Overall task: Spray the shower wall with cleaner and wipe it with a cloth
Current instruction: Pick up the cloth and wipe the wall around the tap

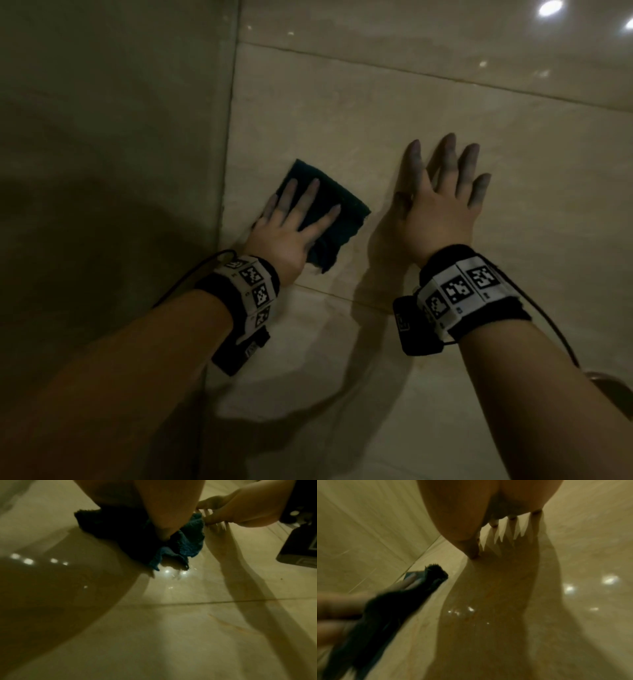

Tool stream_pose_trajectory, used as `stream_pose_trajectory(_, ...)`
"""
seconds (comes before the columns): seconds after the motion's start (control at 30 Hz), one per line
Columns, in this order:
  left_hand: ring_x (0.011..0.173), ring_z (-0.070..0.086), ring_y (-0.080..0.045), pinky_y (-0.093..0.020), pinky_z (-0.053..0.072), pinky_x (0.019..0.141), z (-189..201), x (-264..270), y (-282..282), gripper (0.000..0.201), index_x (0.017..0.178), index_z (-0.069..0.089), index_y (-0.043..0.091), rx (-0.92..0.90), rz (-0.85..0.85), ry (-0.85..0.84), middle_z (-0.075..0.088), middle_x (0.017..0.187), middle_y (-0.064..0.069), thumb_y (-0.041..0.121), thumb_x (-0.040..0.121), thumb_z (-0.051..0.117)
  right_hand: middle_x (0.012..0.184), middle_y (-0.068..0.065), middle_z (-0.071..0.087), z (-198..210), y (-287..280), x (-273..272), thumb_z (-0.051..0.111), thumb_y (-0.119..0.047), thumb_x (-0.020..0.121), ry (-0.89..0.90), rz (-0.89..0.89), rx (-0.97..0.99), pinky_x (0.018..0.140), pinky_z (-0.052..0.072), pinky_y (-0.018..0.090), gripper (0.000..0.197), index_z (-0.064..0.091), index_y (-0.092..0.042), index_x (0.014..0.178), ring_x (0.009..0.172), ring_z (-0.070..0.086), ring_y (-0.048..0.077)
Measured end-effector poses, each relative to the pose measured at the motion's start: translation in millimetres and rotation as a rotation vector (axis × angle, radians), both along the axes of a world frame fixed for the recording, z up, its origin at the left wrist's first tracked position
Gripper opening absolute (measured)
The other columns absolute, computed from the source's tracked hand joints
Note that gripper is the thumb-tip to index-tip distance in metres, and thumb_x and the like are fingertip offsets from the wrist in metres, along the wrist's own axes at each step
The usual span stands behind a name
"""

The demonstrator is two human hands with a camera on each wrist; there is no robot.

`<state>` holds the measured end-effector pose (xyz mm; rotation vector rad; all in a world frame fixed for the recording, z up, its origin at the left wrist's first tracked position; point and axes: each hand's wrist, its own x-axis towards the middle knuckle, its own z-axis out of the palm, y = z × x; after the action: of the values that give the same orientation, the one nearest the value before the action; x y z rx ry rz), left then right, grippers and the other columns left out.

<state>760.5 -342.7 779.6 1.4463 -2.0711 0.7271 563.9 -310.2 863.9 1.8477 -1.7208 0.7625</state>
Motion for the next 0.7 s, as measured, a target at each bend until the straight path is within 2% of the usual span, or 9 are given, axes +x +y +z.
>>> stream_pose_trajectory(0.03,0.146,-0.009,-0.034,-0.04,-0.007,0.116,5.4,1.9,-1.0,0.059,0.144,-0.014,0.042,-0.007,0.005,-0.027,-0.019,0.154,0.001,0.035,0.095,0.019,0.158,0.005,-0.022,-0.9,-0.1,-0.7,0.032,-0.034,0.1,0.003,0.003,-0.01,0.117,-0.012,0.05,0.065,-0.01,-0.036,0.149,0.145,-0.023,0.03)
stream_pose_trajectory(0.1,0.145,-0.019,-0.032,-0.04,-0.011,0.117,24.3,3.2,0.5,0.061,0.14,-0.021,0.042,-0.018,0.038,-0.07,-0.028,0.154,0.001,0.03,0.101,0.024,0.159,0.004,-0.02,-1.9,-0.3,-2.8,0.032,-0.034,0.1,0.007,0.02,-0.03,0.118,-0.011,0.047,0.063,-0.008,-0.037,0.149,0.145,-0.022,0.028)
stream_pose_trajectory(0.2,0.145,-0.02,-0.032,-0.041,-0.009,0.118,55.1,-6.8,3.7,0.061,0.147,-0.013,0.039,-0.04,0.022,-0.02,-0.024,0.157,-0.003,0.026,0.102,0.027,0.159,0.002,-0.019,-2.7,0.0,-8.9,0.035,-0.036,0.1,0.022,0.052,-0.043,0.118,-0.009,0.043,0.064,-0.004,-0.036,0.15,0.146,-0.02,0.024)
stream_pose_trajectory(0.3,0.145,-0.02,-0.034,-0.043,-0.007,0.118,63.2,-16.1,2.6,0.062,0.148,-0.008,0.039,-0.057,-0.004,0.027,-0.023,0.158,-0.004,0.025,0.101,0.03,0.159,0.0,-0.017,-3.2,1.1,-20.2,0.04,-0.039,0.098,0.066,0.078,-0.049,0.118,-0.008,0.039,0.067,-0.001,-0.034,0.151,0.147,-0.017,0.021)
stream_pose_trajectory(0.47,0.145,-0.018,-0.035,-0.045,-0.005,0.118,44.8,-20.9,4.9,0.064,0.148,-0.01,0.038,-0.056,0.012,0.026,-0.022,0.158,-0.005,0.024,0.101,0.032,0.159,-0.002,-0.02,-4.7,0.9,-28.7,0.039,-0.043,0.097,0.115,0.069,-0.037,0.117,-0.012,0.035,0.07,-0.005,-0.032,0.151,0.147,-0.019,0.018)
stream_pose_trajectory(0.7,0.143,-0.026,-0.034,-0.042,-0.014,0.116,6.2,-29.1,16.6,0.067,0.145,-0.019,0.04,0.141,0.082,-0.031,-0.032,0.154,-0.003,0.031,0.1,0.03,0.158,0.004,-0.023,-8.1,-0.1,-8.1,0.04,-0.037,0.097,0.032,0.018,-0.027,0.119,-0.011,0.042,0.071,-0.004,-0.026,0.152,0.146,-0.021,0.024)
